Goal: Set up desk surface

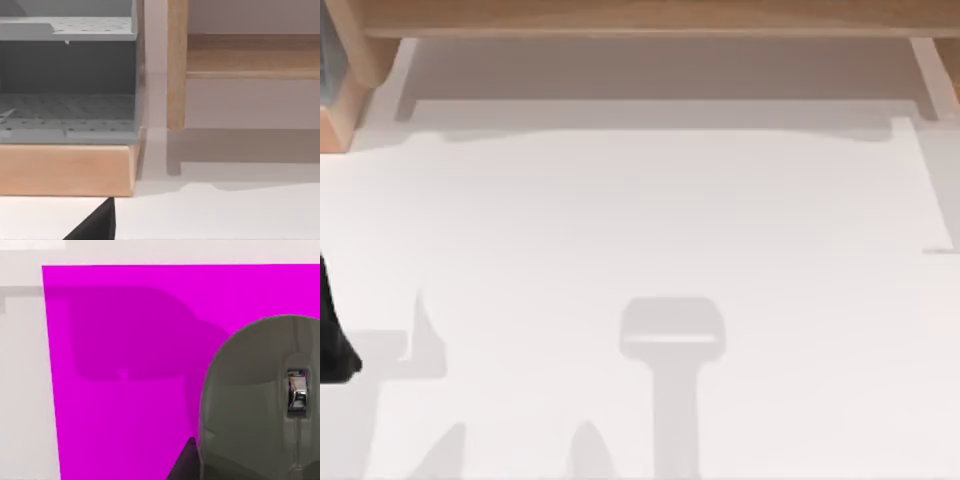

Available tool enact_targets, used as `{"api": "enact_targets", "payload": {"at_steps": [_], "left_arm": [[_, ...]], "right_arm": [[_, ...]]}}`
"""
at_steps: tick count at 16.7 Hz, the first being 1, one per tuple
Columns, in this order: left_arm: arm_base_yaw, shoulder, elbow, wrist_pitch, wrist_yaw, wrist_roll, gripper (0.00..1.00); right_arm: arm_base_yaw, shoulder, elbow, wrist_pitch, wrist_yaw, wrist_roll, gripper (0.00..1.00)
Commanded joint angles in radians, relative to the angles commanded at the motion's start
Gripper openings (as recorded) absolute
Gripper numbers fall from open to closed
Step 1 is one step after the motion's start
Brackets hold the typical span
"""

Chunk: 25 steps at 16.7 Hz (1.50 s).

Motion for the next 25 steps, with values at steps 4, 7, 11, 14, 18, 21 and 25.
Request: {"api": "enact_targets", "payload": {"at_steps": [4,7,11,14,18,21,25], "left_arm": [[0.0,0.0,0.0,0.0,0.0,0.0,1.0],[0.0,0.0,0.0,0.0,0.0,0.0,1.0],[0.0,0.0,0.0,0.0,0.0,0.0,1.0],[0.0,0.0,0.0,0.0,0.0,0.0,1.0],[0.0,0.0,0.0,0.0,0.0,0.0,1.0],[0.0,0.0,0.0,0.0,0.0,0.0,1.0],[0.0,0.0,0.0,0.0,0.0,0.0,1.0]], "right_arm": [[0.0,0.022,-0.021,-0.002,0.002,0.0,0.0],[0.0,0.022,-0.021,-0.002,0.002,0.0,0.0],[0.0,0.022,-0.021,-0.002,0.002,0.0,0.3],[0.0,0.022,-0.021,-0.002,0.002,0.0,0.53],[0.0,0.022,-0.021,-0.002,0.002,0.0,0.83],[0.0,0.022,-0.021,-0.002,0.002,0.0,1.0],[0.0,0.022,-0.021,-0.002,0.002,0.0,1.0]]}}
